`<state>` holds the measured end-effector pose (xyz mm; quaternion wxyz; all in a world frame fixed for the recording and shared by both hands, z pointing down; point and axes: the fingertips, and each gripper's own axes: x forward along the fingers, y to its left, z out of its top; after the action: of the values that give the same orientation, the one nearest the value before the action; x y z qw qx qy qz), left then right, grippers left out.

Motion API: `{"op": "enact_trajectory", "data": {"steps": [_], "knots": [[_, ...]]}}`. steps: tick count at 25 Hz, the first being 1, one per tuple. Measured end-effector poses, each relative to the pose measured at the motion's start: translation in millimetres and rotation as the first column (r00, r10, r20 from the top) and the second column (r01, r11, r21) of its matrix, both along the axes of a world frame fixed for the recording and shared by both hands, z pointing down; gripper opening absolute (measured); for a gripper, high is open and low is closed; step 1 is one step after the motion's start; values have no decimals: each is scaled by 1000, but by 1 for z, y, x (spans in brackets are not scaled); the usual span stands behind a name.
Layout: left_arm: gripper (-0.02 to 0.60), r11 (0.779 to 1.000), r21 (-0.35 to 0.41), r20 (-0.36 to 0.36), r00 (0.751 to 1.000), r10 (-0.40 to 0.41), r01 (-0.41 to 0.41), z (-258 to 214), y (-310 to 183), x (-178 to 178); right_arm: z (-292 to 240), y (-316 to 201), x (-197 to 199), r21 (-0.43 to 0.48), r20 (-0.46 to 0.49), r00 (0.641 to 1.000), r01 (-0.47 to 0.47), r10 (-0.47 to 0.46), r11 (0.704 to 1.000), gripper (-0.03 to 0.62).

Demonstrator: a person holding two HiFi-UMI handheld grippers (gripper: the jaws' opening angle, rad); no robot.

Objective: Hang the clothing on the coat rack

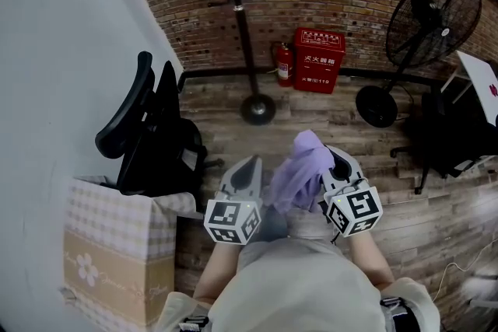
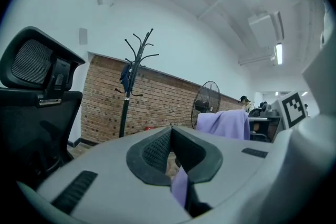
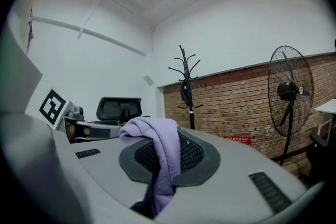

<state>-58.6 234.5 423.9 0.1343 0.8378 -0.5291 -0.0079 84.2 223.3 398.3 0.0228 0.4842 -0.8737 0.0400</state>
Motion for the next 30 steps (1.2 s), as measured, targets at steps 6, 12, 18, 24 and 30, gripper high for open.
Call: {"op": "enact_trajectory", "data": {"steps": [6, 12, 18, 24, 30], "knots": [[3, 1000, 1, -8, 1000, 5, -5, 1, -32, -2, 4, -31, -3, -6, -1, 1000, 1, -1, 1000, 25], [3, 1000, 19, -15, 1000, 10, -10, -2, -79, -10, 10, -78, -8, -8, -36, 999, -21, 21, 1000, 25], [3, 1000, 18, -18, 1000, 16, -16, -1, -134, -21, 6, -129, -23, 10, -63, 998, -7, 8, 1000, 25], [3, 999, 28, -13, 1000, 29, -28, -12, -187, -31, -7, -180, -37, 25, -47, 999, 2, -1, 1000, 25], [3, 999, 25, -8, 999, 39, -38, -18, -241, -43, -16, -231, -49, 28, -22, 1000, -4, 5, 1000, 25]]}}
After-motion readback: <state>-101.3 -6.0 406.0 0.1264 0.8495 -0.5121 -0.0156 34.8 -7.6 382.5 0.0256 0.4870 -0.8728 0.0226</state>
